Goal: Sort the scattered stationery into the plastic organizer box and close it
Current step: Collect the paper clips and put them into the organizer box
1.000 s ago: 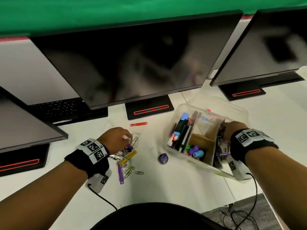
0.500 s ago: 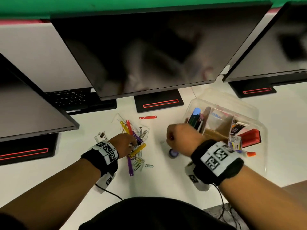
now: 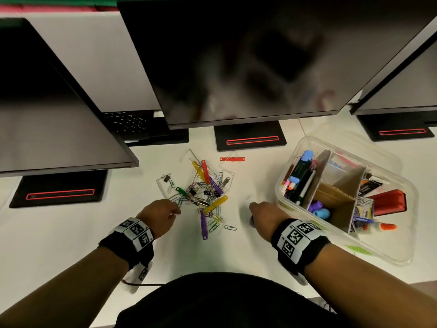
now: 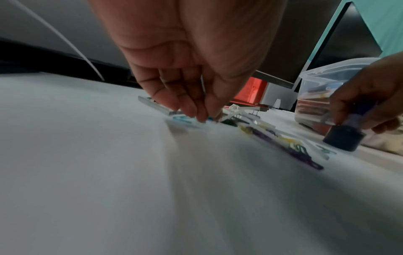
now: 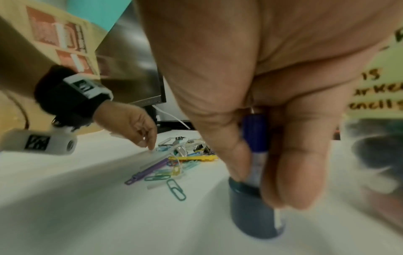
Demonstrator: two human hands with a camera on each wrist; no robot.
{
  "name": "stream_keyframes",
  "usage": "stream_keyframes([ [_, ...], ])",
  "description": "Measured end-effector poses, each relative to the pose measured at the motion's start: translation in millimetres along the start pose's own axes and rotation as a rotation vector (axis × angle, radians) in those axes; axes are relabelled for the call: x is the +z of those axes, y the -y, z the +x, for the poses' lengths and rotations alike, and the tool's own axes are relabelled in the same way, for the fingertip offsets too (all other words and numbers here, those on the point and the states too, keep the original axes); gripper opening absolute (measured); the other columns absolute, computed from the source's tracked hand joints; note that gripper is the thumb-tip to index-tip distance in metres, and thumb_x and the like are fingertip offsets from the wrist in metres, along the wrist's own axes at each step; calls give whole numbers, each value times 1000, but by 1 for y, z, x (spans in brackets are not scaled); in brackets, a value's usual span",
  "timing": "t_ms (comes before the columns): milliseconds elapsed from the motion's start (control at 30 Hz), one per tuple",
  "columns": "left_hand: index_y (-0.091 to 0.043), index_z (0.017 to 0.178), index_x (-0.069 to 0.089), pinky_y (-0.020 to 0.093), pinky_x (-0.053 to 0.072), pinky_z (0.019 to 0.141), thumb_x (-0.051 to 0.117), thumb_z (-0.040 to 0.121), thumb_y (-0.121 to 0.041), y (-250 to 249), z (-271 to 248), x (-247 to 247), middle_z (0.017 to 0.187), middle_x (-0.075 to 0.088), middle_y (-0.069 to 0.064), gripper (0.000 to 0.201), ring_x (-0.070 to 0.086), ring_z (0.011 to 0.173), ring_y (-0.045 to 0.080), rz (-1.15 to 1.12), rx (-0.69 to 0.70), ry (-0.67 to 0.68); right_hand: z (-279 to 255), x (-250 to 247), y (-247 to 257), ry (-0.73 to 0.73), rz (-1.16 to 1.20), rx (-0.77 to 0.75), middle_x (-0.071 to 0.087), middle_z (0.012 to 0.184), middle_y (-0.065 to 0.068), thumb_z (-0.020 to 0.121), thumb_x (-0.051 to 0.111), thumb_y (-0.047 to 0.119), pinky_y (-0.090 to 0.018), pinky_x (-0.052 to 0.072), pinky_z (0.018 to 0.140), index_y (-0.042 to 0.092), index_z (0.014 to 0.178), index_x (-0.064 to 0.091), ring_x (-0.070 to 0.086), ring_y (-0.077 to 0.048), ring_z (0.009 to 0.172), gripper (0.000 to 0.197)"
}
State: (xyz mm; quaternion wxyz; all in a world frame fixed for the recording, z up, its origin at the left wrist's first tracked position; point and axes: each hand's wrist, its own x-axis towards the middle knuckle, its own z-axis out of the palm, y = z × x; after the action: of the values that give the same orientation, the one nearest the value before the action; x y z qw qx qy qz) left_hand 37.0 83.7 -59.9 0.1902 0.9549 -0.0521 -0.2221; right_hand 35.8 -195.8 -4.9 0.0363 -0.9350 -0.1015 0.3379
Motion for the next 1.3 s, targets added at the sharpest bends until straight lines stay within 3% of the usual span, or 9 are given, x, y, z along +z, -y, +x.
stream_keyframes([
  [133, -17, 110, 65, 23, 40, 98, 47, 90, -11, 4, -8, 6, 118, 63, 2, 28, 56, 114, 18, -30, -47, 8, 5, 7, 9, -16, 69, -80, 51, 94, -14, 96, 37, 12, -27, 30, 69, 1, 117, 49, 44, -21, 80, 27],
  [267, -16, 110, 66, 25, 42, 97, 48, 90, -11, -3, -5, 3, 117, 64, 3, 27, 57, 112, 19, -27, -43, -8, -1, -5, 14, -107, 163, -101, 61, 99, -18, 93, 42, 15, -28, 35, 65, 1, 103, 54, 46, -24, 76, 21],
  [400, -14, 110, 66, 26, 43, 96, 49, 91, -12, -28, 10, -4, 117, 64, 5, 26, 58, 111, 21, -24, 24, -14, -22, -38, 7, -295, 243, -135, 65, 97, -14, 91, 50, 22, -31, 45, 68, 7, 103, 58, 56, -27, 81, 21],
  [567, -17, 108, 66, 23, 45, 88, 53, 88, -14, -81, 31, -11, 110, 66, 4, 23, 62, 102, 21, -94, 187, -49, -46, -69, -12, -453, 352, -95, 69, 92, -9, 86, 58, 23, -29, 49, 72, 13, 100, 62, 63, -26, 85, 17],
  [700, -19, 120, 59, 19, 41, 87, 56, 89, -18, -142, 40, -23, 118, 61, 0, 31, 58, 103, 17, -144, 419, -132, -64, -75, -34, -555, 413, -50, 68, 89, -6, 86, 61, 24, -22, 40, 67, 15, 98, 63, 60, -21, 80, 15],
  [800, -26, 123, 56, 24, 39, 99, 57, 89, -32, -179, 42, -28, 123, 57, -3, 34, 51, 114, 16, -76, 603, -155, -81, -78, -57, -604, 457, -11, 68, 87, -5, 84, 63, 25, -26, 47, 70, 17, 97, 63, 62, -22, 79, 15],
  [967, -31, 117, 62, 30, 29, 108, 56, 88, -40, -217, 47, -24, 144, 38, -7, 31, 34, 130, 16, 34, 575, 11, -107, -87, -124, -700, 526, 205, 63, 74, -2, 80, 66, 23, -24, 40, 64, 20, 88, 63, 56, -20, 69, 8],
  [1100, -20, 92, 74, 31, 23, 111, 57, 89, -37, -229, 56, -19, 147, 38, -8, 24, 30, 134, 17, 63, 560, 47, -125, -84, -168, -520, 387, 398, 61, 80, -4, 76, 69, 21, -22, 40, 54, 14, 86, 66, 55, -21, 70, 13],
  [1300, -16, 88, 74, 28, 27, 107, 55, 90, -33, -234, 60, -16, 144, 41, -9, 25, 34, 131, 15, 44, 564, 96, -131, -61, -180, -167, 366, 554, 65, 72, -4, 60, 75, 15, -25, 49, 52, 8, 85, 65, 59, -17, 56, 27],
])
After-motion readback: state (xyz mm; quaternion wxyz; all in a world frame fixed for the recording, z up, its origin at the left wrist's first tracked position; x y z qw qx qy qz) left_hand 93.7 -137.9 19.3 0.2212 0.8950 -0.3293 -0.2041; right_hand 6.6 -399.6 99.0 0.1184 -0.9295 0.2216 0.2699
